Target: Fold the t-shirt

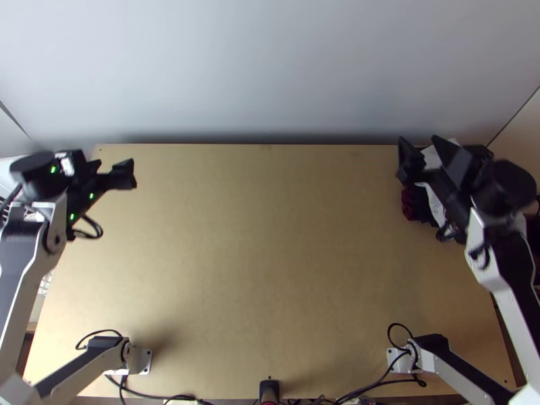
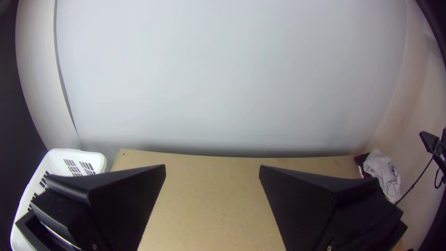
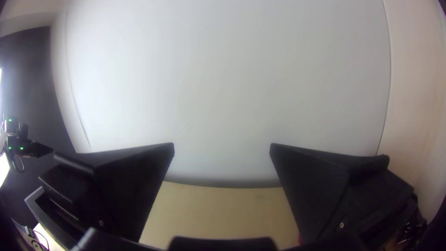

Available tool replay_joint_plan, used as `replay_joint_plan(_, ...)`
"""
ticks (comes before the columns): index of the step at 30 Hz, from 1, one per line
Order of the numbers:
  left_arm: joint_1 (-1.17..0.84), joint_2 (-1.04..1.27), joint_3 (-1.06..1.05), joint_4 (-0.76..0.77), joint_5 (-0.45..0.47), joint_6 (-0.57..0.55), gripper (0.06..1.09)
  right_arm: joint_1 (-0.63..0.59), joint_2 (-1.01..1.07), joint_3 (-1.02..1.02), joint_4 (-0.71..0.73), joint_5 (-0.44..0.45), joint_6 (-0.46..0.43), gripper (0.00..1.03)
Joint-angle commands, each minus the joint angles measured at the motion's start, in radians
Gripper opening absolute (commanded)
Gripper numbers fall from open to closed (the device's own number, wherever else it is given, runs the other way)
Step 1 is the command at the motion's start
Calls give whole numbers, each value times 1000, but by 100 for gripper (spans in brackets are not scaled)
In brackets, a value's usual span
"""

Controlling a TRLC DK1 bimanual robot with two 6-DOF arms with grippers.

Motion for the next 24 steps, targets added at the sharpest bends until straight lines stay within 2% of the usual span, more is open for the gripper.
replay_joint_plan(1,11,247,186,-21,-10,-7,104,-5,237,154,25,2,-34,96)
replay_joint_plan(7,27,301,258,-30,-11,-6,104,4,291,180,25,20,-74,96)
replay_joint_plan(16,163,358,284,-50,-11,25,104,21,343,163,9,28,-76,96)
replay_joint_plan(24,412,471,305,-89,-11,85,104,160,477,189,-6,29,-142,96)
